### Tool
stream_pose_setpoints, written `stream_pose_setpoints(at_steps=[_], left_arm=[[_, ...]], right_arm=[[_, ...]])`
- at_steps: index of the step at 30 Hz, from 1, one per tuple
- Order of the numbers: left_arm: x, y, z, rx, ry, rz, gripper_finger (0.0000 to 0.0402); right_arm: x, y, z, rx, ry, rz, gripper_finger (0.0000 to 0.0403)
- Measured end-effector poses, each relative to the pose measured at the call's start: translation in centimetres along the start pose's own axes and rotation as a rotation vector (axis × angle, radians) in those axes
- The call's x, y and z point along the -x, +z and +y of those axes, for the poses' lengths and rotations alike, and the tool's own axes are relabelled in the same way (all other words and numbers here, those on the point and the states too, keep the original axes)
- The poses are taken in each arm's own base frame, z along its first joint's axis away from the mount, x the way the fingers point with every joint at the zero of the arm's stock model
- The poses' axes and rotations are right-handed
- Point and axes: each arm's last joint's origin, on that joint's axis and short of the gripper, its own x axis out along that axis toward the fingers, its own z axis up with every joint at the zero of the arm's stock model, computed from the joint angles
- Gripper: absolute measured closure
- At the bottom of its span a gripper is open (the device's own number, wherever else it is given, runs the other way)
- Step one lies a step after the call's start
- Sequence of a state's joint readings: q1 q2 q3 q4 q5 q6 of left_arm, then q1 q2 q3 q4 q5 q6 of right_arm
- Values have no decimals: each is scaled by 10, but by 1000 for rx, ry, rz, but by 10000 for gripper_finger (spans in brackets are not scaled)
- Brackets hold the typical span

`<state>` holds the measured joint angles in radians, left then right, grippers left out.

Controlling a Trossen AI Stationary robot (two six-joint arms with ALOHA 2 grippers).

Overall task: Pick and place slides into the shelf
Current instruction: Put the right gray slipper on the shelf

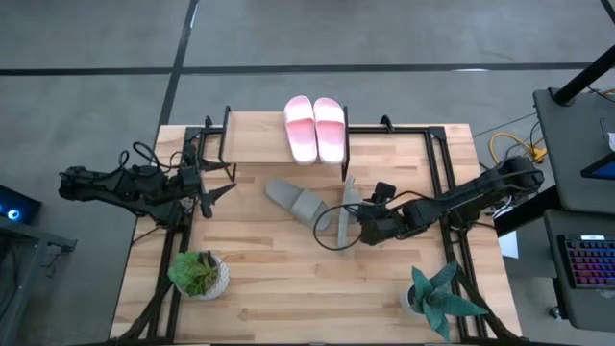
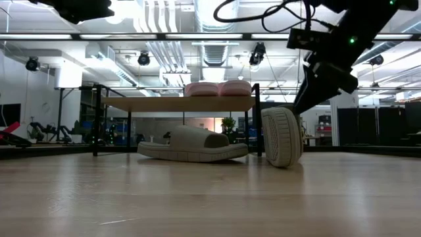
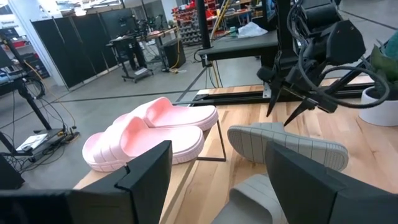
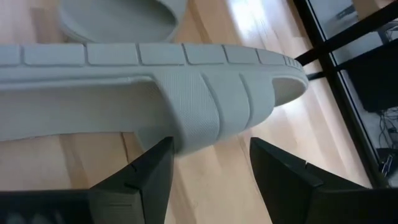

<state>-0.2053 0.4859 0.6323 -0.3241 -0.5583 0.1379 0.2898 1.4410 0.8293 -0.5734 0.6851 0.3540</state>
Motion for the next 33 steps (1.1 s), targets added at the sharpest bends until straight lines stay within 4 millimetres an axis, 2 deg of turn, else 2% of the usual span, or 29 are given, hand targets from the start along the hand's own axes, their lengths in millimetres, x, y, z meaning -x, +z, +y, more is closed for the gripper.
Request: stream_pose_setpoints(at_steps=[11, 33], left_arm=[[-2, -1, -1, -6, -1, 9, 162], [-2, -1, -1, -7, -2, 11, 162]], right_arm=[[-7, 3, -3, -36, 3, -32, 202], [-24, -6, -9, -125, -16, -45, 205]])
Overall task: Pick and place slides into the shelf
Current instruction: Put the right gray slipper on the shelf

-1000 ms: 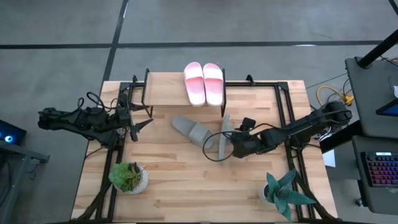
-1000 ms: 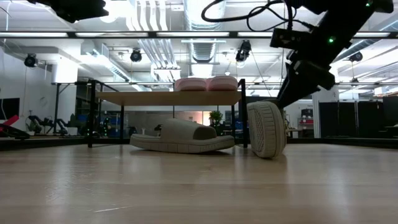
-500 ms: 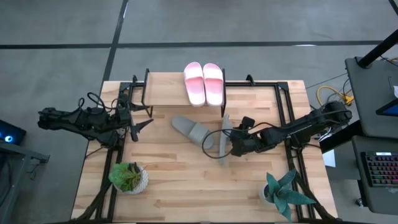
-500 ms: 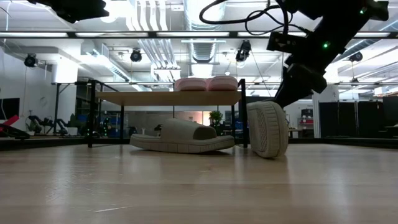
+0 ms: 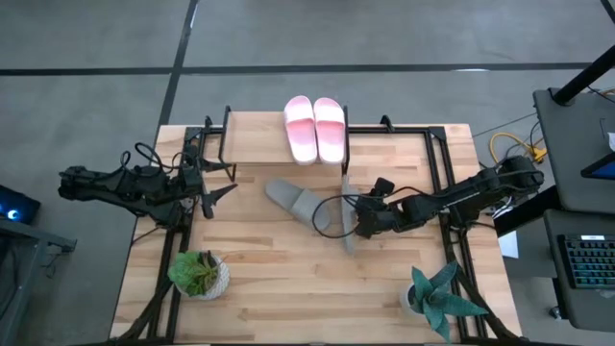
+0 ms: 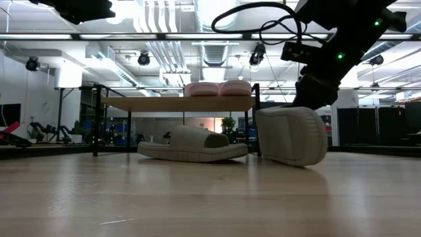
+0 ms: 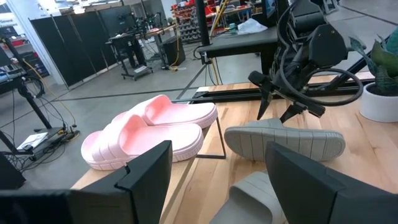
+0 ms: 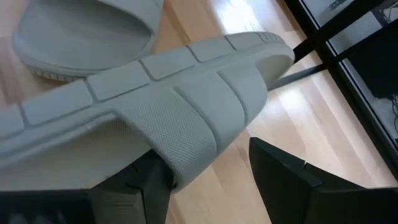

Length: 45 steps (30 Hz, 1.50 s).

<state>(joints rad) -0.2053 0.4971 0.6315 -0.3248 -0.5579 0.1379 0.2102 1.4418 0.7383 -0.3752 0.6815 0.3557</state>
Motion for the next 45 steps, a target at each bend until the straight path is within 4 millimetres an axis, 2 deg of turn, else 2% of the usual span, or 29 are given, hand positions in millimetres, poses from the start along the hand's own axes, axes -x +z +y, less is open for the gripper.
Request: stream_pose_setpoints(at_steps=[4, 10, 12, 20, 30, 38, 45], left_arm=[[0, 0, 0, 0, 0, 0, 162], [-1, 0, 0, -2, 0, 3, 162], [-1, 0, 0, -2, -1, 3, 162], [-1, 0, -1, -49, -6, 5, 162], [-8, 0, -9, -103, -136, 2, 162], [-33, 3, -27, -263, -235, -17, 162], [-54, 5, -41, -351, -253, -53, 162]], right_arm=[[-1, 0, -1, -16, -2, 1, 240], [-1, 0, -1, -47, 3, 6, 359], [-1, 0, -1, -44, 11, 10, 383], [11, 11, 0, 7, 82, -19, 392], [54, 47, -18, 73, 133, -217, 393], [85, 81, -27, 177, 277, -471, 394], [96, 99, -28, 271, 291, -544, 394]])
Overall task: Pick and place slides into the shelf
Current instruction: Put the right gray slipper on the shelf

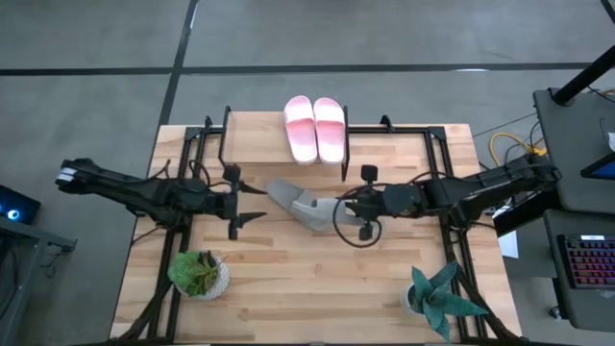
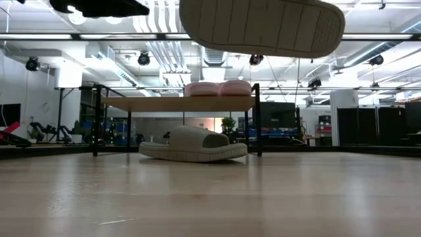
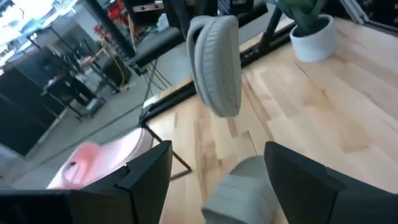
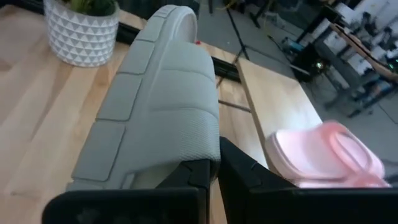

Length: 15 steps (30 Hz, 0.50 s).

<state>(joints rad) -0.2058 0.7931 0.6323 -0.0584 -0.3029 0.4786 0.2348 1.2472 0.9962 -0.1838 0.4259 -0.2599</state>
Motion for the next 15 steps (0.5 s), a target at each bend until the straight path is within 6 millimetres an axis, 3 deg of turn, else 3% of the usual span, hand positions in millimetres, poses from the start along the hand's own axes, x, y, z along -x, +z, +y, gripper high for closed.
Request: stream_pose_setpoints(at_steps=[15], left_arm=[[-31, 10, -8, -27, -38, -134, 162]], right_arm=[[-4, 6, 1, 55, 24, -12, 394]])
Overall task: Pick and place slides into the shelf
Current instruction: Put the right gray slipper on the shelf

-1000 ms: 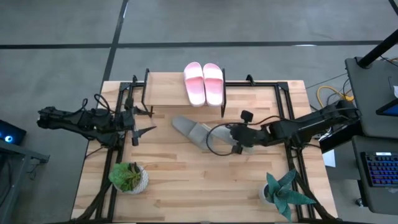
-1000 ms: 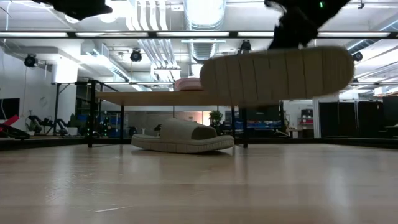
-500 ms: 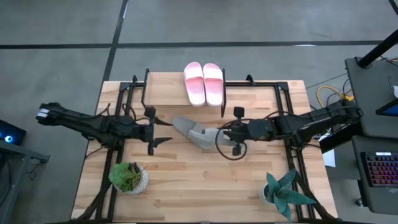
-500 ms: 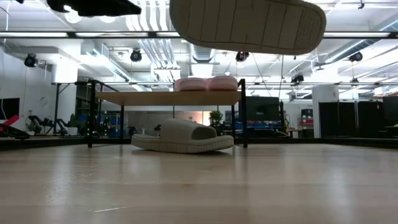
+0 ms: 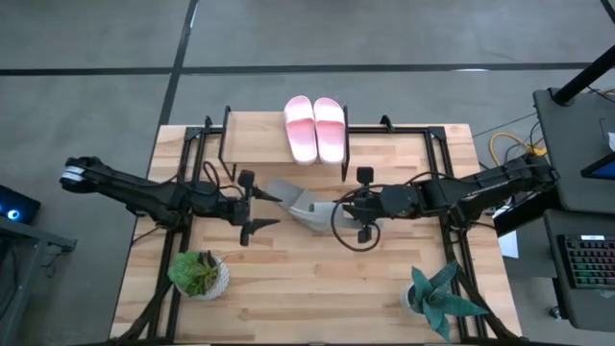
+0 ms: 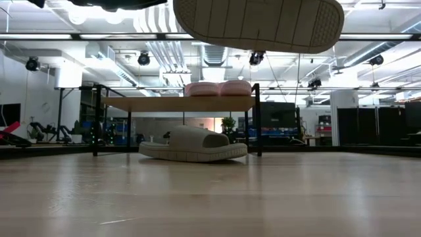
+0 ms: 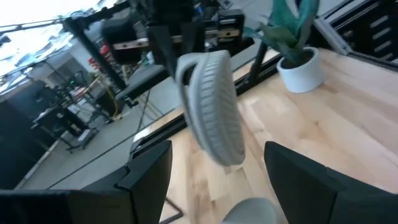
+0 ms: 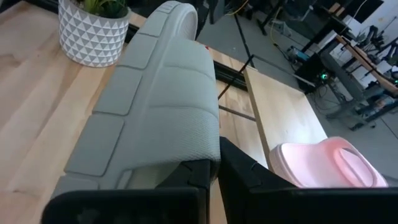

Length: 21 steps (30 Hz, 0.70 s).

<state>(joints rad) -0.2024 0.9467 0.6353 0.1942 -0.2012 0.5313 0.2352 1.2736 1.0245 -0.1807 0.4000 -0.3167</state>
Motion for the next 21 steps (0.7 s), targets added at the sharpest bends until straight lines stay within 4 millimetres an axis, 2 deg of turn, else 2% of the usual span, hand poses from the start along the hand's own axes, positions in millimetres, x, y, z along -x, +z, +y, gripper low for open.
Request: stream_pose_setpoints(at_steps=[12, 21], left_arm=[[-22, 7, -3, -2, -56, -77, 162], [-39, -1, -3, 3, -28, -77, 162]], right_arm=[[0, 1, 0, 8, -1, -7, 394], [0, 3, -1, 23, 3, -30, 394]])
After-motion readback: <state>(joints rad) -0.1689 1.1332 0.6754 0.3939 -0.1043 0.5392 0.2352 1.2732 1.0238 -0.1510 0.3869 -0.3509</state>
